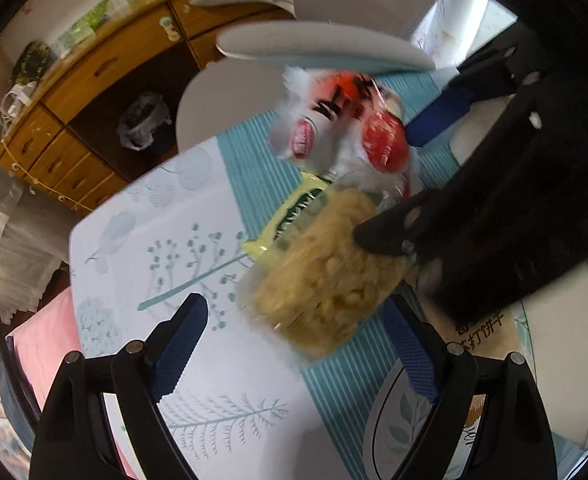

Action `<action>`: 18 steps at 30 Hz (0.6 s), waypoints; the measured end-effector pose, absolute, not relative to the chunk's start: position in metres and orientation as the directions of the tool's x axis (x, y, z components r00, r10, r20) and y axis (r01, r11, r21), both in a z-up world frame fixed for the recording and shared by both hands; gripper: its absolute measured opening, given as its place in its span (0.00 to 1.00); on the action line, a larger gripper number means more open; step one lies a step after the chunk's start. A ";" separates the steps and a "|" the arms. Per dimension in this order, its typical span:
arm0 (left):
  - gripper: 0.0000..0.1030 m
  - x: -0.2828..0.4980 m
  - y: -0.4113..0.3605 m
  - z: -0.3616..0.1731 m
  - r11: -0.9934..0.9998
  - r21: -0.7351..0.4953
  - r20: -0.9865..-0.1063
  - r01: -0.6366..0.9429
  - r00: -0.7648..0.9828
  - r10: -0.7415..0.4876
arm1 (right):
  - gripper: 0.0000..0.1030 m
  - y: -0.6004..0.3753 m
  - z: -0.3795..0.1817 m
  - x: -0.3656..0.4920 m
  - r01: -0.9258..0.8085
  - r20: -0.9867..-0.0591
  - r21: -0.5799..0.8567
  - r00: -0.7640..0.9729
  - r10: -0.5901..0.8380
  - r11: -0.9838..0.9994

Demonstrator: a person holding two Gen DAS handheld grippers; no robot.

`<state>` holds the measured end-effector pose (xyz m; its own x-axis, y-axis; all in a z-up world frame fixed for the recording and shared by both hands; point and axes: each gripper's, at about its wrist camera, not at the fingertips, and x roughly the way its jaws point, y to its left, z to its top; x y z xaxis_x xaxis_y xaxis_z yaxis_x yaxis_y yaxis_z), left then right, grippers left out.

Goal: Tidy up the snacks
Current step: 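Grasp the clear bag of pale cubes with the left gripper while the right reaches the red-and-white packet, then lift the pale-cube bag with the left gripper while the right grasps the red-and-white packet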

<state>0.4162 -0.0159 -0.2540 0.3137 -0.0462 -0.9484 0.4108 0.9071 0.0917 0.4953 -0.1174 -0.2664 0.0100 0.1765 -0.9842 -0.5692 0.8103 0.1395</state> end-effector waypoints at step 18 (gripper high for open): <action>0.59 0.412 -0.026 -0.267 0.911 0.040 -0.952 0.411 0.292 -0.089 | 0.10 -0.142 -0.256 0.495 -0.518 -0.991 -0.001 0.113 0.067 0.855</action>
